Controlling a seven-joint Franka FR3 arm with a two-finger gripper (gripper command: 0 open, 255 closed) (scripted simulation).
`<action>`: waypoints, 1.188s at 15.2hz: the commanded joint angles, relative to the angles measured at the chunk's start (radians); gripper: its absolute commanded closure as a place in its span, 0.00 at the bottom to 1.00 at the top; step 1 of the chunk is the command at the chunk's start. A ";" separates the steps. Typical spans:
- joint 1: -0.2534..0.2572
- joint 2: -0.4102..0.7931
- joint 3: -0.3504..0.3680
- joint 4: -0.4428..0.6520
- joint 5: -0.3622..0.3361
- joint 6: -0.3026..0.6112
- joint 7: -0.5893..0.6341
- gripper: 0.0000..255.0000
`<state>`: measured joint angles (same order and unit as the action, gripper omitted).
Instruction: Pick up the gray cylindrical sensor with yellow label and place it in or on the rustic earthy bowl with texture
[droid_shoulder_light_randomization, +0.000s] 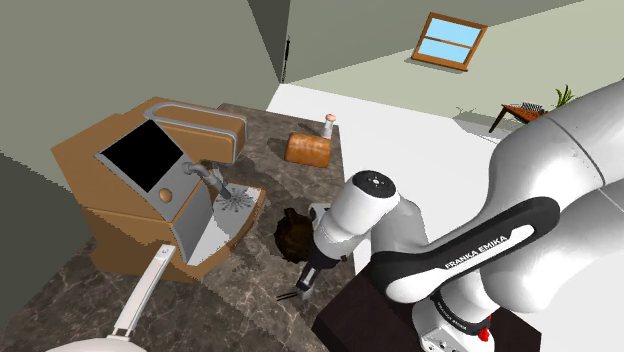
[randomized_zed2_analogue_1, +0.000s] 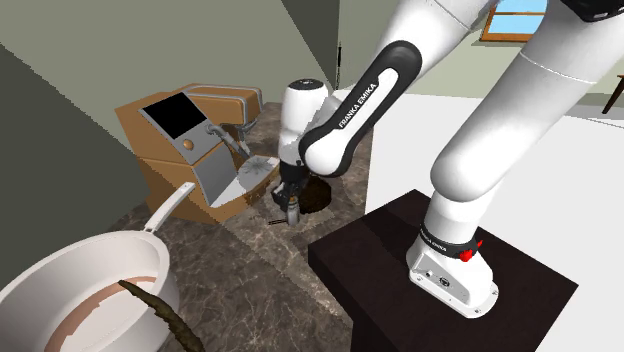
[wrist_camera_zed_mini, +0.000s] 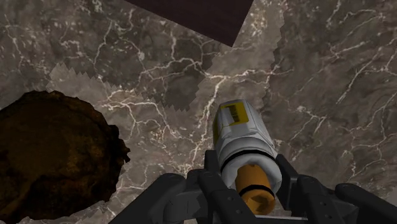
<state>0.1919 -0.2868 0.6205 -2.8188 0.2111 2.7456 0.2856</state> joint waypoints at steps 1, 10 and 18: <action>0.019 -0.035 -0.017 0.006 0.022 -0.041 -0.016 1.00; -0.064 -0.022 -0.192 0.029 -0.008 -0.061 -0.243 1.00; -0.178 0.079 -0.349 0.133 -0.064 -0.076 -0.459 1.00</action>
<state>0.0280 -0.2288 0.2861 -2.7082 0.1581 2.6720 -0.1523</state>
